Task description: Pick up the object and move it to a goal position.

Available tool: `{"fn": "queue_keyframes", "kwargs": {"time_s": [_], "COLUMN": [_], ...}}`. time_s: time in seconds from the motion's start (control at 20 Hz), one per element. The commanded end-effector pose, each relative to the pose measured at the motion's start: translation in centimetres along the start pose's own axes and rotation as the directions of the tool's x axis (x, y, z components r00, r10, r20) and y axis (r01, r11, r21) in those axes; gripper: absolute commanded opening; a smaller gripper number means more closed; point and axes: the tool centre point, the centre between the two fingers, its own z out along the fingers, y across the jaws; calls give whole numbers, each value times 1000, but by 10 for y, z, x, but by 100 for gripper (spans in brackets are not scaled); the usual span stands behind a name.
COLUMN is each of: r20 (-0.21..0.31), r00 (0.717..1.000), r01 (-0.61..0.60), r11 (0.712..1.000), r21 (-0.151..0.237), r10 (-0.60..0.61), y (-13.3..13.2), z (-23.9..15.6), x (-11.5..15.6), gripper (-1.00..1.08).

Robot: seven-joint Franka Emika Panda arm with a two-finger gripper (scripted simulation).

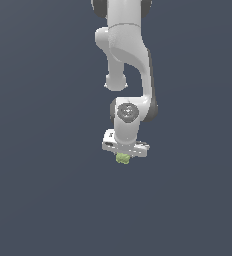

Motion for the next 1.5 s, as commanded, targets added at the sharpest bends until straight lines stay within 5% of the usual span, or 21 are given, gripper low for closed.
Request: {"fn": "queue_keyframes", "kwargs": {"time_s": [0.0,0.6,1.45], "r20": [0,0,0], "r00": [1000,1000,1000], "r01": [-1,0,-1], "r11": [1000,1000,1000], "r21": [0,0,0], "r10": [1,0,1], "y": [0,11,71], "z": [1,-28,-182], "x": [0,7,47], "gripper": [-100,-100,-100]}}
